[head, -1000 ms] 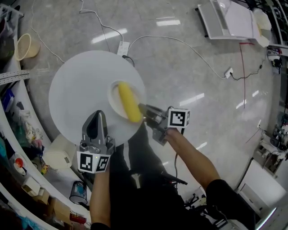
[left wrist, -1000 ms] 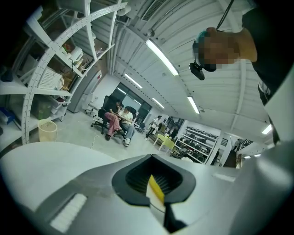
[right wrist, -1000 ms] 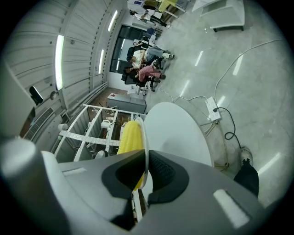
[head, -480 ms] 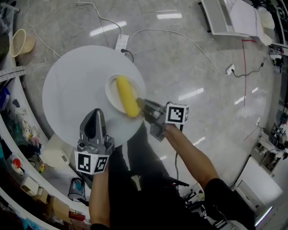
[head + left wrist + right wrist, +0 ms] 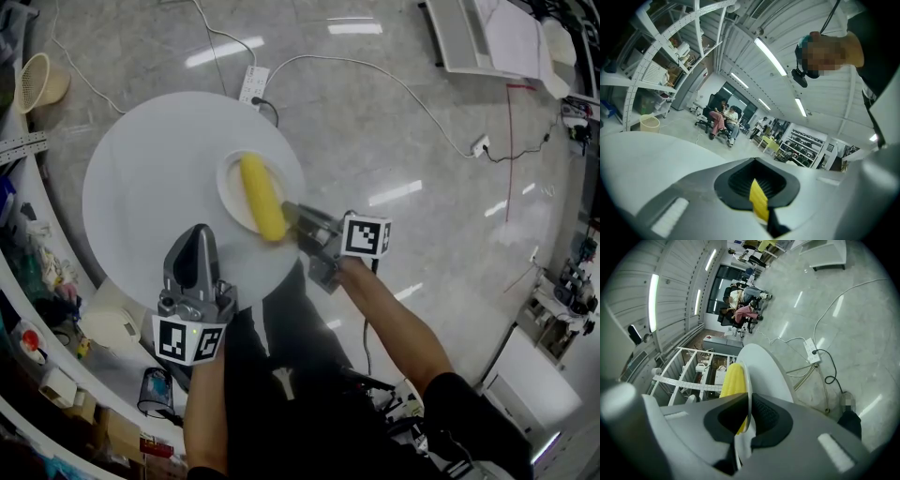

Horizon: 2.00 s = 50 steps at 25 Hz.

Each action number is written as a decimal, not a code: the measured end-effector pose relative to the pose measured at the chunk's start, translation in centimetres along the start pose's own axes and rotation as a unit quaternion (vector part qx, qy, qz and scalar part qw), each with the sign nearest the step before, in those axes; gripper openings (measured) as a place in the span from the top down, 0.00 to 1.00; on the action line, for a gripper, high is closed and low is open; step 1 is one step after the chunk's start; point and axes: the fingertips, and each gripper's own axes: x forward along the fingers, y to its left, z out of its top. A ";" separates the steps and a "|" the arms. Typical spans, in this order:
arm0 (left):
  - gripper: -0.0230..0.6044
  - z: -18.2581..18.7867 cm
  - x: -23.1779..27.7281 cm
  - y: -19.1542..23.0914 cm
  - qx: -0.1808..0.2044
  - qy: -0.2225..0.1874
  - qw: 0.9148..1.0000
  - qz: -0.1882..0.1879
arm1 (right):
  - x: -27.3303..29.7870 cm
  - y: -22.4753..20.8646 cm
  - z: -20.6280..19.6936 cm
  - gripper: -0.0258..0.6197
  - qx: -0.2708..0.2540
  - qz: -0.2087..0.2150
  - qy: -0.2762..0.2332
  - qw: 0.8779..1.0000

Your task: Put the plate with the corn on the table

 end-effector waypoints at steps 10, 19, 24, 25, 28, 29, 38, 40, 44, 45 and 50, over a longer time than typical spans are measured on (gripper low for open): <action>0.96 -0.4 0.3 0.3 -0.008 0.003 1.000 -0.001 | 0.4 -0.7 0.0 0.91 0.005 -0.021 0.000 1.000; 0.96 -0.4 0.1 0.6 -0.013 0.004 1.000 0.001 | 0.8 -0.7 0.1 0.92 0.014 -0.039 -0.007 0.999; 0.96 -0.3 -0.1 0.9 -0.015 0.002 1.000 0.000 | 0.5 -1.5 -0.1 0.91 -0.001 -0.098 -0.006 0.995; 0.96 -0.2 -0.2 0.9 -0.016 0.002 1.000 0.000 | 0.4 -1.6 -0.1 0.91 -0.006 -0.107 -0.007 0.994; 0.96 -0.2 -0.1 0.9 -0.018 0.003 1.000 0.000 | 0.3 -1.7 0.0 0.90 -0.011 -0.125 -0.011 0.992; 0.96 -0.2 -0.1 0.9 -0.019 0.003 1.000 -0.001 | 0.3 -1.7 0.1 0.90 -0.012 -0.128 -0.013 0.992; 0.96 -0.2 -0.4 1.1 -0.022 0.004 1.000 -0.002 | 0.2 -1.4 0.5 0.87 -0.029 -0.147 -0.024 0.988; 0.96 -0.2 -0.4 1.2 -0.023 0.004 1.000 -0.003 | 0.2 -1.4 0.5 0.87 -0.030 -0.151 -0.025 0.988; 0.96 0.0 -0.3 1.3 -0.024 0.004 1.000 -0.002 | 0.1 -1.4 0.6 0.86 -0.045 -0.164 -0.024 0.985; 0.96 0.0 -0.4 1.4 -0.024 0.003 1.000 -0.002 | 0.0 -1.5 0.5 0.86 -0.054 -0.170 -0.023 0.984; 0.96 0.0 -0.5 1.4 -0.026 0.003 1.000 -0.002 | -0.3 -1.7 0.4 0.85 -0.099 -0.201 -0.013 0.974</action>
